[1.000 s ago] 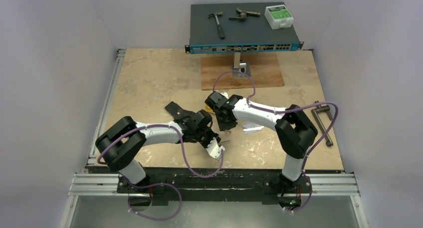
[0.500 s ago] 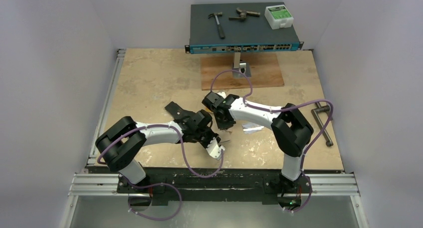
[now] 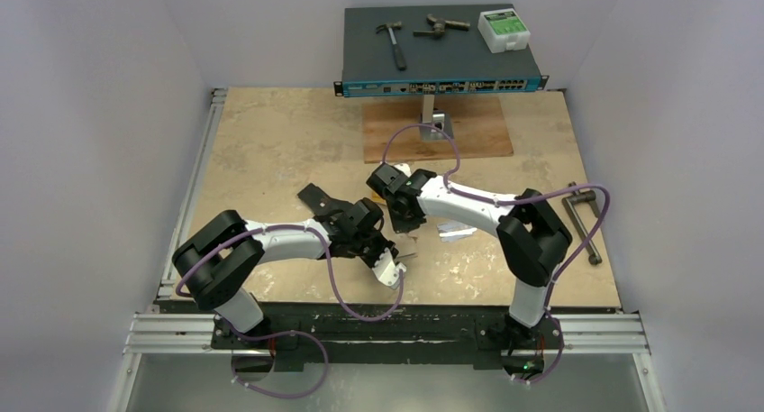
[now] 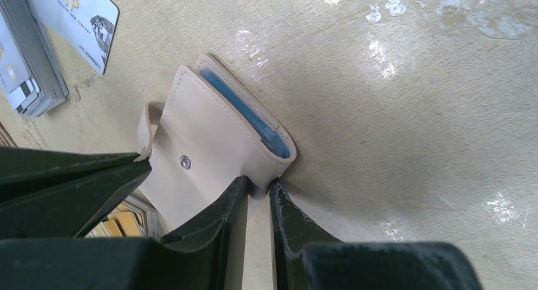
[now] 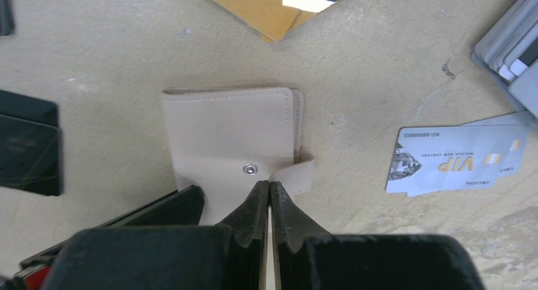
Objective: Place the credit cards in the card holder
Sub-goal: Close the card holder at the center of the board.
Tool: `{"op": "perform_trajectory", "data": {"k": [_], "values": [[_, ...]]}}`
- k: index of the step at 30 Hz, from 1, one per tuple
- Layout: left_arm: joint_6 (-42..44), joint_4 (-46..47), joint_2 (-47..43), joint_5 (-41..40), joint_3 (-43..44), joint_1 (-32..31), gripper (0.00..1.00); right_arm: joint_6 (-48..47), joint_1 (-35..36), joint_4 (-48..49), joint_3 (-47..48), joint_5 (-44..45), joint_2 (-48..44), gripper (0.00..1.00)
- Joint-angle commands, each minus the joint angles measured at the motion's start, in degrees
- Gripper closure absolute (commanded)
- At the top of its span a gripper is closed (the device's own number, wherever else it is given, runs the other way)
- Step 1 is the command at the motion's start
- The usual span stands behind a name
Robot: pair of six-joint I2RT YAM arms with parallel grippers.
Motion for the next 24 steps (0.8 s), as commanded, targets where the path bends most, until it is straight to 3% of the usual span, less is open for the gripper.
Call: {"op": "perform_trajectory", "data": {"k": [1,24], "values": [[-1.03,-2.8,0.86,0.28,0.63,0.47,0.84,1.22,0.25,3.84,-0.31,-4.0,-3.1,1.0],[-0.98,-3.73,0.64,0.07,1.07,0.47,0.86,1.65,-0.53,6.4,-3.43,-4.57,-1.04,1.0]]}}
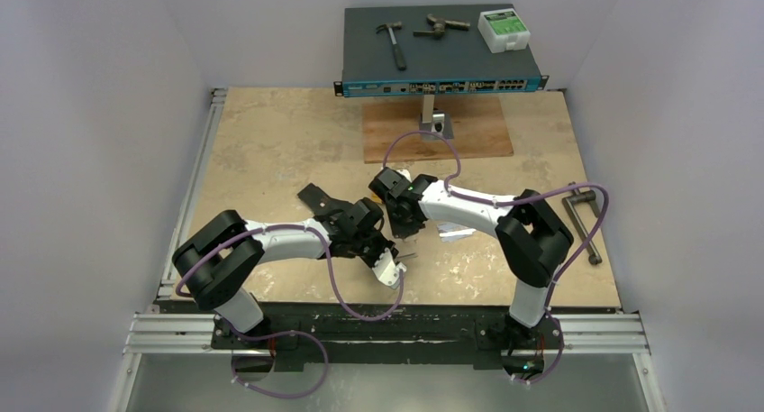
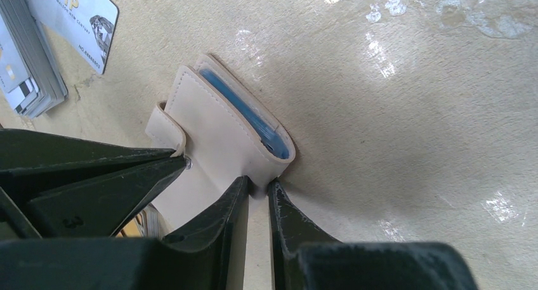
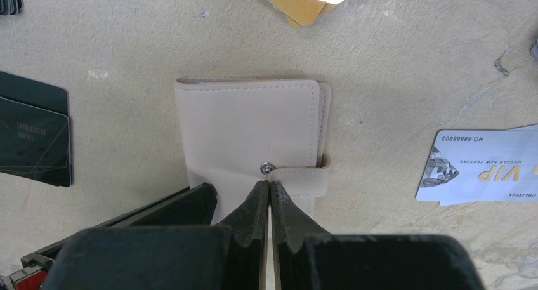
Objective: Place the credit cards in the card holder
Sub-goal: Close the card holder at the center of the board.
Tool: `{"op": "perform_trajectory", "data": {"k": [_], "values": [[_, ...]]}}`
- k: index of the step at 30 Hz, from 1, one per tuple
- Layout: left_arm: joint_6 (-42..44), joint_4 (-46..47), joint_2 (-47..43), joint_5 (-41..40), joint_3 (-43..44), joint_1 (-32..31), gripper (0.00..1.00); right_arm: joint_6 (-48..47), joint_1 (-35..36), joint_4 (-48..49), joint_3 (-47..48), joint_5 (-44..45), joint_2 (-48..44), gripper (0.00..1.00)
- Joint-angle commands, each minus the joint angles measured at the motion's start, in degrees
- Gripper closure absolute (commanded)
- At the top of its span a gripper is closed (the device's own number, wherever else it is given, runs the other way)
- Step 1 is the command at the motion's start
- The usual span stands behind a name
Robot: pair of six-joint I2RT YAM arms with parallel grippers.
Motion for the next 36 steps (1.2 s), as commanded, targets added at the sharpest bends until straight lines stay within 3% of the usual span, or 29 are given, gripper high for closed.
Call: {"op": "perform_trajectory", "data": {"k": [1,36], "values": [[-0.93,-3.23,0.68,0.12,0.84,0.47,0.86,1.29,-0.51,2.17,0.25,0.29,-0.11,1.0],[-1.46,-2.35,0.46,-0.21,0.81,0.47,0.89,1.57,-1.01,3.66,-2.9,-0.74,3.3,1.0]]}}
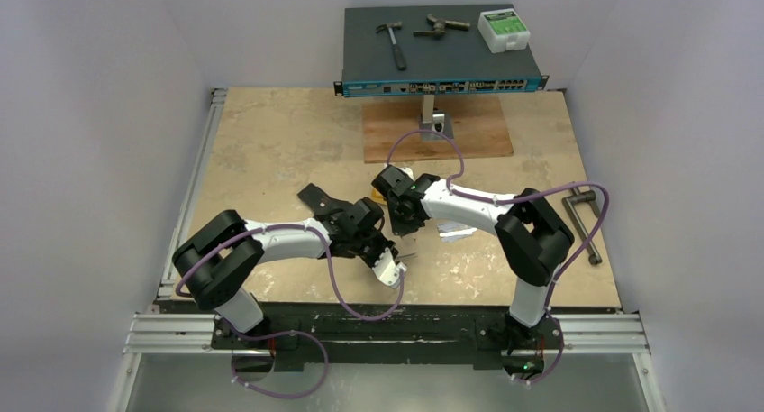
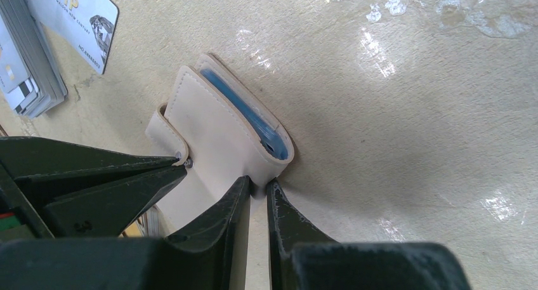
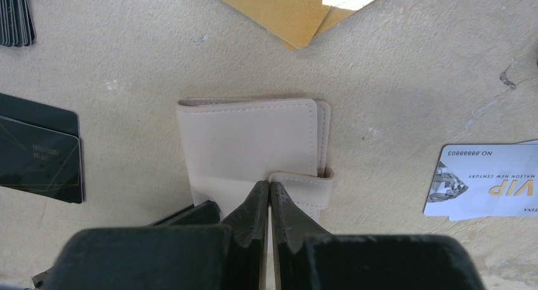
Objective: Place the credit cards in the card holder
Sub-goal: Close the card holder at the center of the board.
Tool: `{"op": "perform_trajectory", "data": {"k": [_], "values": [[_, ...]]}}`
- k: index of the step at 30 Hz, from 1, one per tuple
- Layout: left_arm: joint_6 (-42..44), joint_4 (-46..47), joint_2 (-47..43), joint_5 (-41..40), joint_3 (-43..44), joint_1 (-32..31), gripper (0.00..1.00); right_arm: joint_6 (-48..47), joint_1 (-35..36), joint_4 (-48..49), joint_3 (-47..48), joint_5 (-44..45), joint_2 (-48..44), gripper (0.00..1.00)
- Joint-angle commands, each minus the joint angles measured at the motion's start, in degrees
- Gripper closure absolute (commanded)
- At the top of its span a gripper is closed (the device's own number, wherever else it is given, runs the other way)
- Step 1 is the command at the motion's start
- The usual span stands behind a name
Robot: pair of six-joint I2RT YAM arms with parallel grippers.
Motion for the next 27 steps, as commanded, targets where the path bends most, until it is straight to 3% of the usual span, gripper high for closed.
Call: {"op": "perform_trajectory", "data": {"k": [1,15,27], "values": [[-1.43,-1.81,0.54,-0.11,0.48,0.47,0.89,0.27,0.39,-0.06,-1.61,0.37,3.14,1.0],[-2.04,-1.37,0.33,-0.38,0.62,0.47,0.89,0.12,1.83,-0.68,-1.65,-0.15,7.02,1.0],[-2.43,-0.6,0.49,-1.63,0.55,0.76,0.9,9.67,6.25,3.8,-13.66,4.2,0.81,1.0]]}}
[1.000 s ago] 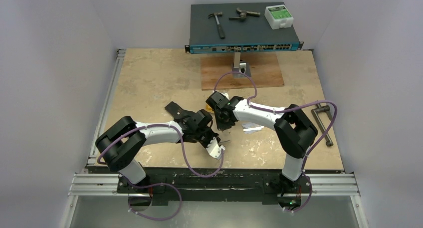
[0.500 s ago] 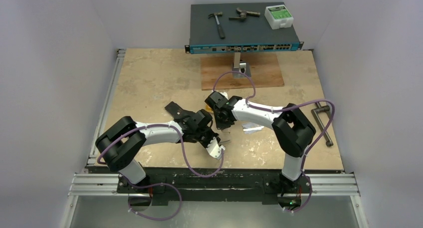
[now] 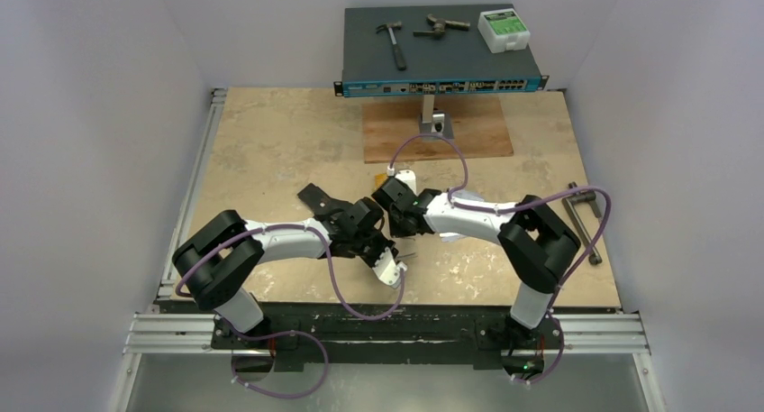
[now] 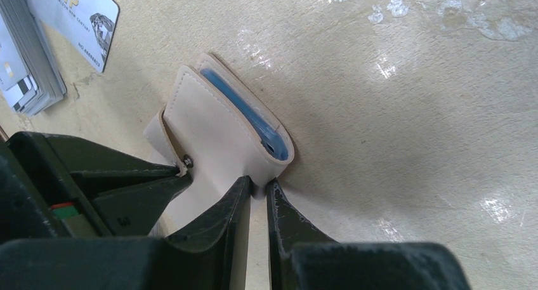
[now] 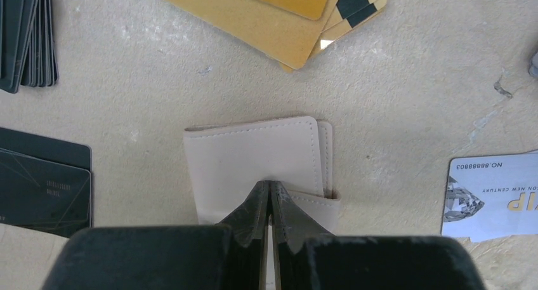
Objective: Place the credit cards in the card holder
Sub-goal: Close the card holder at the center of the board.
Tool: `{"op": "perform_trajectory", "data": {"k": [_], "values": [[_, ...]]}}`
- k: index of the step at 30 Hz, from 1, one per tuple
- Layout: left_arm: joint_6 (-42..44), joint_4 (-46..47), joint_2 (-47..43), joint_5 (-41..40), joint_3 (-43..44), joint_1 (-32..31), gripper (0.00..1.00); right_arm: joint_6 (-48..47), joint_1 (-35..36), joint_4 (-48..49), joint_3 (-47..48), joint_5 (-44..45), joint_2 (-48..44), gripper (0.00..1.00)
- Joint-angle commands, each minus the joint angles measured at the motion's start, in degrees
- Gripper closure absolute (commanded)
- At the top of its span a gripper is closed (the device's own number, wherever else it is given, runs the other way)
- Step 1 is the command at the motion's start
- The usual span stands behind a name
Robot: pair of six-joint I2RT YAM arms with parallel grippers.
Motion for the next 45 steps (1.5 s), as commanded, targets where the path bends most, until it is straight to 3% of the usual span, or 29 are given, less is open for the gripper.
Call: {"op": "perform_trajectory", "data": {"k": [1,7,13,22,27,29,31,33,35,39,42,45], "values": [[-2.38,-0.7,0.5,-1.75,0.71,0.96,0.91,7.27,4.8,-4.8,-8.13,-0.54,2.84,1.0],[-5.05,-1.79,0.27,-1.63,2.26,2.55,0.92,16.17,8.45,-1.32,-14.16,2.71,2.04,1.0],[-7.7,-2.14,-1.27,0.02,2.59,5.29,0.95,25.23,10.64,6.49,-26.87,6.49,-3.65,1.0],[-17.05,-8.48,-7.34,3.92,7.32,9.71,0.88,33.11,17.68,10.53,-30.35,6.17,5.64,1.0],[-21.49,-11.67,-12.75,7.17,7.16,13.99,0.54,35.98,19.8,12.45,-32.65,5.59,6.4,1.0],[-23.75,-12.36,-14.36,8.4,7.01,16.03,0.36,36.37,20.99,11.64,-31.69,5.89,7.47,1.0],[-26.9,-13.17,-15.87,11.26,7.55,19.01,0.26,36.55,22.58,9.84,-30.09,6.55,8.97,1.0],[-30.73,-14.28,-17.15,15.1,8.61,22.59,0.09,36.95,23.89,8.3,-28.71,6.75,10.81,1.0],[-34.81,-14.19,-18.56,19.06,8.87,26.19,0.03,37.08,25.06,7.1,-27.56,6.96,12.15,1.0],[-45.06,-12.12,-20.71,28.35,9.11,34.98,0.0,37.85,26.77,4.21,-25.25,6.68,15.51,1.0],[-41.6,-13.99,-21.66,29.84,7.72,35.45,0.0,38.5,27.72,2.87,-24.2,6.54,16.68,1.0],[-33.33,-4.19,-27.02,28.91,-3.5,34.65,0.0,38.54,27.68,4.13,-25.36,6.0,14.84,1.0]]}}
